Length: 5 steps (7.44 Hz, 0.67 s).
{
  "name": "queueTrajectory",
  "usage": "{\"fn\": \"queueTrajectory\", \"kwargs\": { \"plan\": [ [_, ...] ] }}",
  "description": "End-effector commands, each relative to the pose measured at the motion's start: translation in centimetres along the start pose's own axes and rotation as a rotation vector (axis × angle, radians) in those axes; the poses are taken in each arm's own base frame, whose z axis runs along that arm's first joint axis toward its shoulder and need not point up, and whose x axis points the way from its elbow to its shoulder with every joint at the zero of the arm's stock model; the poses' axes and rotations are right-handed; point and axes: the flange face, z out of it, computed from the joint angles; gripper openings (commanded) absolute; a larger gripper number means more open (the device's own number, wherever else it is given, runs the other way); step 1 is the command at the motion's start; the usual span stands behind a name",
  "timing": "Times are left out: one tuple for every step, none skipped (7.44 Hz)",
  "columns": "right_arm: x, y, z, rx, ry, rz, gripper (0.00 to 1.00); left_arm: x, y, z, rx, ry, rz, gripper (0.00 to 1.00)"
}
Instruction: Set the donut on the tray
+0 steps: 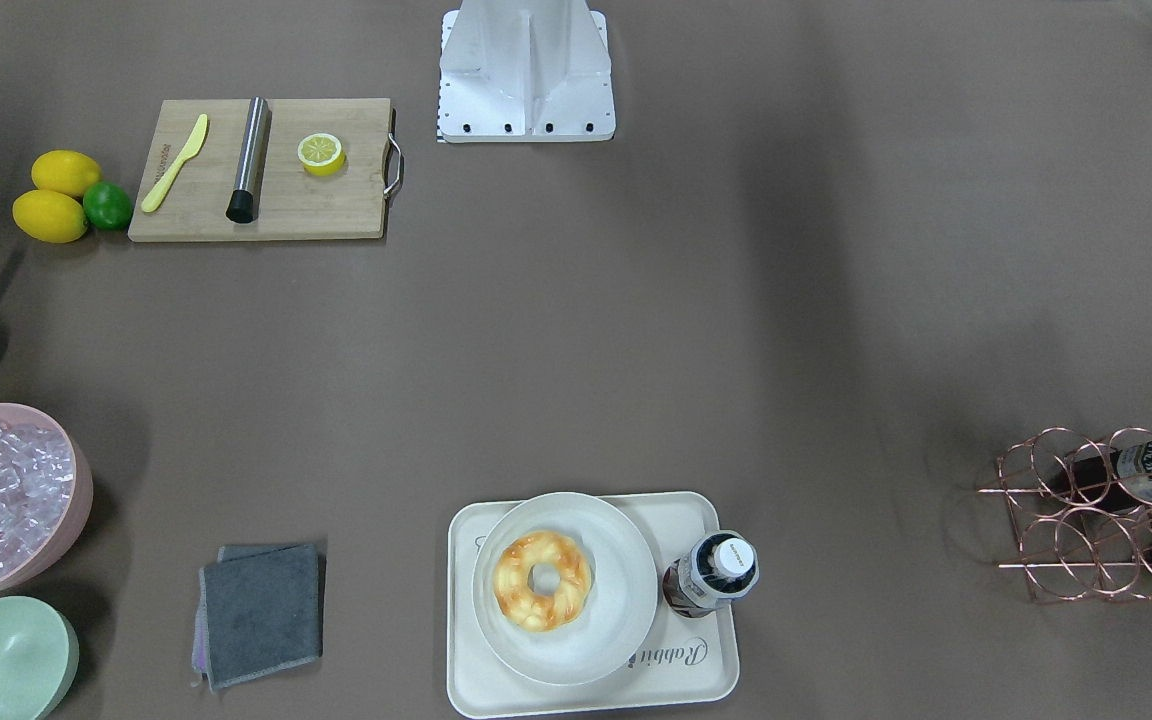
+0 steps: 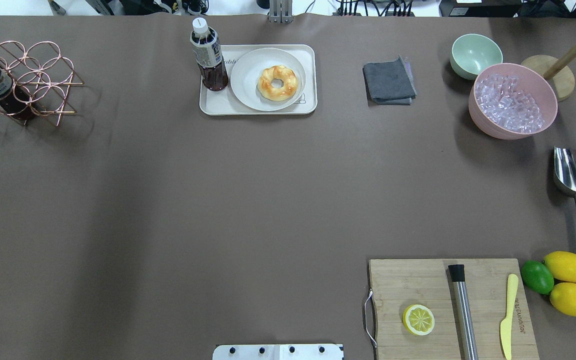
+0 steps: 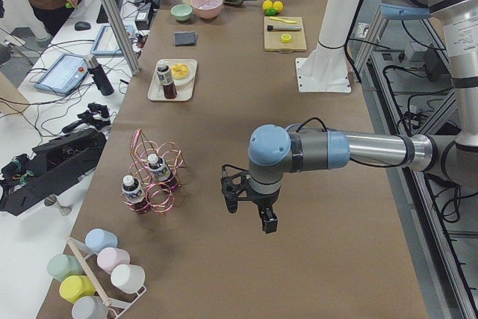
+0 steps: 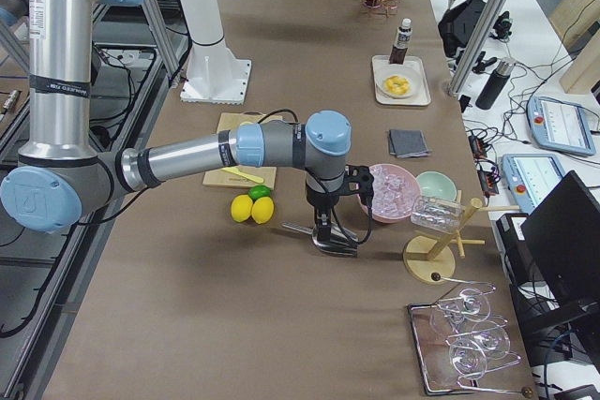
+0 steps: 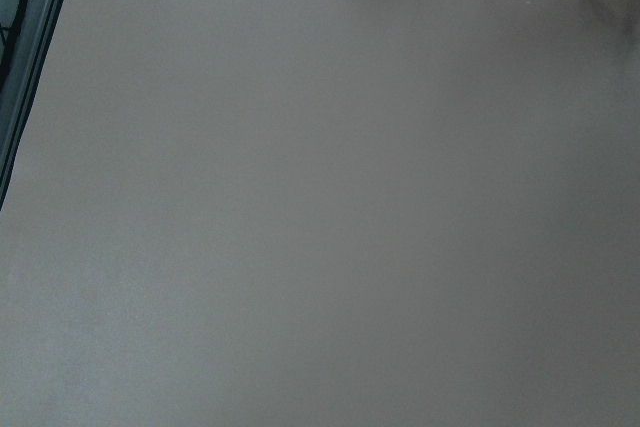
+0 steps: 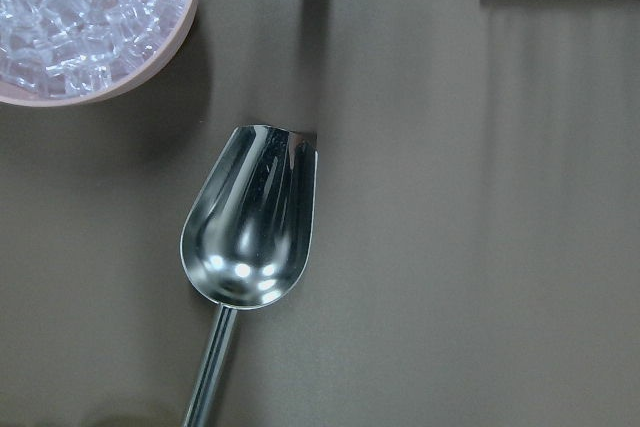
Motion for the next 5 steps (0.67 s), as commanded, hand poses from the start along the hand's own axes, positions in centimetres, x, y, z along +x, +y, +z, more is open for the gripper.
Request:
{"fn": "queueTrajectory", "kwargs": {
  "plan": [
    [0.1, 0.1, -0.1, 0.003, 0.000, 0.003, 1.00, 0.3, 0.0, -0.2, 0.003, 0.005, 0.005, 0.98],
    [0.2, 0.1, -0.1, 0.002, 0.000, 0.004, 1.00, 1.2, 0.2, -1.2, 0.021, 0.011, 0.023, 0.98],
    [0.2, 0.1, -0.1, 0.002, 0.000, 0.005, 1.00, 1.1, 0.0, -1.1, 0.020, 0.004, 0.021, 0.98],
    [0.2, 0.0, 0.0, 0.002, 0.002, 0.005, 1.00, 1.1, 0.1, -1.2, 0.021, 0.005, 0.022, 0.98],
    [0.2, 0.0, 0.0, 0.002, 0.002, 0.005, 1.00, 1.0, 0.1, -1.1, 0.021, 0.003, 0.022, 0.98]
  ]
}}
